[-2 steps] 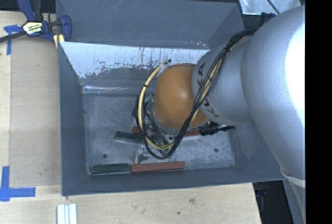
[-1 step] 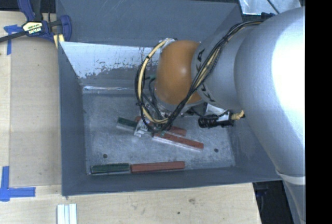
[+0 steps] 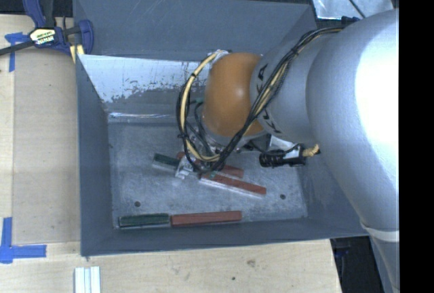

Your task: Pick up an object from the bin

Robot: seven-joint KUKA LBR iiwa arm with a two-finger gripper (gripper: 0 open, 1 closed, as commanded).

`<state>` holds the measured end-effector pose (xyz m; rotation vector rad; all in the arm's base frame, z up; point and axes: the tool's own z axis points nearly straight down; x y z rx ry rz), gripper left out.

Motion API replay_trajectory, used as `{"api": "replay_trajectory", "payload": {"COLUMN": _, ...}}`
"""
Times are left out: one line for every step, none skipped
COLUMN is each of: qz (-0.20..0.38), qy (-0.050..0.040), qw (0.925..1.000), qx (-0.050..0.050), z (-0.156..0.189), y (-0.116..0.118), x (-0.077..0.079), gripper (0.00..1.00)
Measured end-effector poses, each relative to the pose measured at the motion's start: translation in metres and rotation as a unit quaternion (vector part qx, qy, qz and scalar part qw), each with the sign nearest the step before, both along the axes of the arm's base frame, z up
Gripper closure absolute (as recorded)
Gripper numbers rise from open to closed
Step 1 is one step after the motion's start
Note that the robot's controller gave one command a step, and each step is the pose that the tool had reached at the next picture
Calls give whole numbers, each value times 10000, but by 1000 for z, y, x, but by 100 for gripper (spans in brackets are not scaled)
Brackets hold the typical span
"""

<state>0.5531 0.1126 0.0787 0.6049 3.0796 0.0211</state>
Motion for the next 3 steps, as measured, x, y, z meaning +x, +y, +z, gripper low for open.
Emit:
{"api": "replay_trajectory", "payload": {"qz": 7, "qy": -4, "qw": 10000, "qx": -6, "z": 1, "y": 0, "x": 0, "gripper": 100}}
{"api": "replay_trajectory", "payload": {"qz": 12, "qy": -4, "qw": 10000, "qx": -26, "z": 4, "y": 0, "x": 0, "gripper": 100}}
{"api": "replay_trajectory", "payload": {"qz": 5, "qy": 41, "qw": 10000, "qx": -58, "z": 14, "y": -2, "x": -2, "gripper": 100}}
